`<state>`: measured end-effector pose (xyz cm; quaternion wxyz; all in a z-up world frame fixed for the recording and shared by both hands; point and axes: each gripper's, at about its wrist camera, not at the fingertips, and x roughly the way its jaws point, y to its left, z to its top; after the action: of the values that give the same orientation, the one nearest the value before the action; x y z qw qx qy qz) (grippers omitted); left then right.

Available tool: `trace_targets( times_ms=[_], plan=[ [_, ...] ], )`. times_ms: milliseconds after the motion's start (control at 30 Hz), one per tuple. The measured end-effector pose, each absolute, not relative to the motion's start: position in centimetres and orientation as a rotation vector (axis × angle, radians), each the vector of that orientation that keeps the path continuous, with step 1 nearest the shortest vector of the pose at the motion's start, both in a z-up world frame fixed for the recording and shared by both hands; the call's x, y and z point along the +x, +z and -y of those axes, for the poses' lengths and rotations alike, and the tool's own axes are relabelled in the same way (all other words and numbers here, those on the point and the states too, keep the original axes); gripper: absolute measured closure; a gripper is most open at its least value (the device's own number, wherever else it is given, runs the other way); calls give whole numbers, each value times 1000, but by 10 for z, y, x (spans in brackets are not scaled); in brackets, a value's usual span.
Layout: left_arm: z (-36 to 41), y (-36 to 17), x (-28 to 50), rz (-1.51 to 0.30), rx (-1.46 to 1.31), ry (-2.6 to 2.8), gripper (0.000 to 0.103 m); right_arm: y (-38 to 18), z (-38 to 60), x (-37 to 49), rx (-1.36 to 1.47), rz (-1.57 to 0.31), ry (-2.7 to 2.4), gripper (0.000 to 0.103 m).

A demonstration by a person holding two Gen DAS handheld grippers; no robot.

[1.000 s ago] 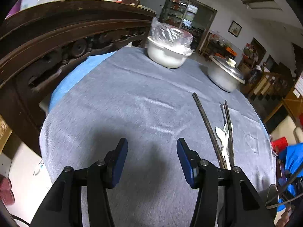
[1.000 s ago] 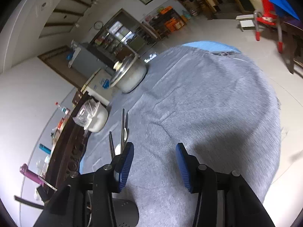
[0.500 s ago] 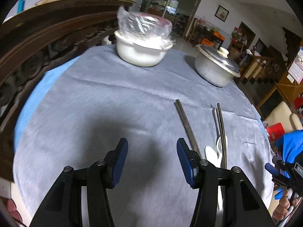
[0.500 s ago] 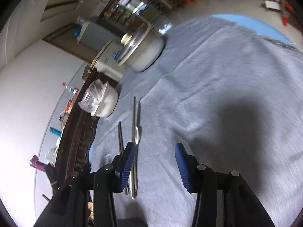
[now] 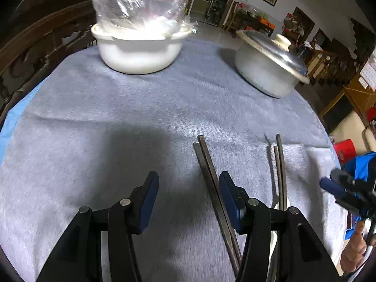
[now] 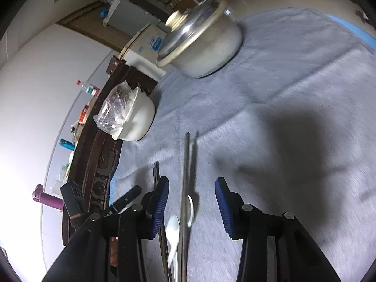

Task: Organize utensils

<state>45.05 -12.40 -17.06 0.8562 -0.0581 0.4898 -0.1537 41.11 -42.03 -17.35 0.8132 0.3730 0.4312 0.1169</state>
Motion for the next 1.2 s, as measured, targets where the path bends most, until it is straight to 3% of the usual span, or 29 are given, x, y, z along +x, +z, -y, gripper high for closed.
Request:
trace_targets(
  times_ms=[233, 300, 367, 467, 500, 933, 1200],
  plan=[
    [132, -185, 463, -1049, -111, -348, 60, -189, 396, 464, 772, -984, 280, 67],
    [135, -186, 463, -1036, -88, -351, 66, -196, 390, 474, 766, -1006, 279, 73],
    [134, -187, 464, -1022, -73, -358, 81, -202, 386, 480, 761, -1019, 284, 79],
    [130, -188, 468, -1019, -83, -365, 94, -208, 382, 483, 740, -1020, 260, 94],
    [129, -188, 469, -1021, -82, -364, 96, -210, 382, 483, 741, -1014, 253, 94],
    [114, -187, 479, -1074, -130, -391, 101, -193, 443, 424, 789, -917, 142, 94],
    [130, -187, 490, -1075, -114, -351, 99, -198, 447, 401, 644, -1008, -9, 94]
  ],
)
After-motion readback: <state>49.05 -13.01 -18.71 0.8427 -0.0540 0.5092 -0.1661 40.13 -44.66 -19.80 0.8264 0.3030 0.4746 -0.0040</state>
